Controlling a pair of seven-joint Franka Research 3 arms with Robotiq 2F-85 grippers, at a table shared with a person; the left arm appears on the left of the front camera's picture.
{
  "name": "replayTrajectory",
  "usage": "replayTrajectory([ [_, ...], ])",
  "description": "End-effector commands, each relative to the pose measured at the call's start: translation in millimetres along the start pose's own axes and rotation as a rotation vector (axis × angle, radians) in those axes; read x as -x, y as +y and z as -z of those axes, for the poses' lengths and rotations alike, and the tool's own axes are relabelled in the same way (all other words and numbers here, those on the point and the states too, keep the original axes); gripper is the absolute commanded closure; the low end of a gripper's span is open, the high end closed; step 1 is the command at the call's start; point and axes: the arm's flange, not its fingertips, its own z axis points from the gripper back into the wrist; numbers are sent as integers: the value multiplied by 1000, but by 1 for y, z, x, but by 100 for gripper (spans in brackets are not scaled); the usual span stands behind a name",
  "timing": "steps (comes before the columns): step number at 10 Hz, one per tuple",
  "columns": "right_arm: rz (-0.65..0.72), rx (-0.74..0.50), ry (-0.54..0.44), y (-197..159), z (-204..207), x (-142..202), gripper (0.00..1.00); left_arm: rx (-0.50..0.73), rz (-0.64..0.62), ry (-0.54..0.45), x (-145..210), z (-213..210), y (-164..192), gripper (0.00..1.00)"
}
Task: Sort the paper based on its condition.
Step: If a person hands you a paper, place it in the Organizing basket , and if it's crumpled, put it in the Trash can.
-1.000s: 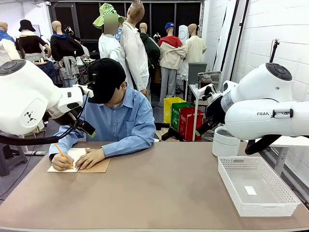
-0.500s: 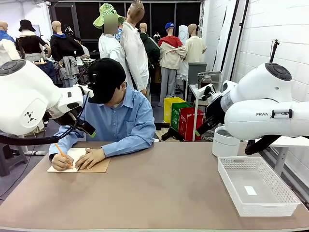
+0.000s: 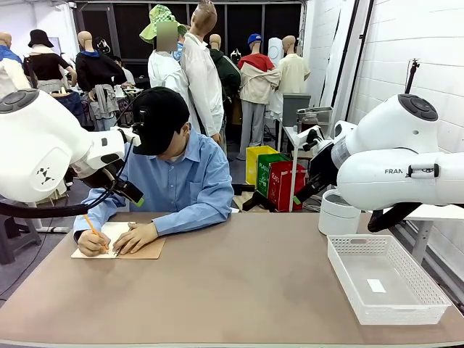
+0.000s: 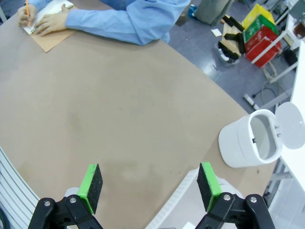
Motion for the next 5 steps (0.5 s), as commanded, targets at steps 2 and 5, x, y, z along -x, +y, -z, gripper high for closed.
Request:
replayTrajectory([
  [2, 2, -5, -2, -1, 0, 0, 0, 0, 0, 7, 1, 1, 0, 0],
  [5, 2, -5, -2, -1, 0, 0, 0, 0, 0, 7, 1, 1, 0, 0],
])
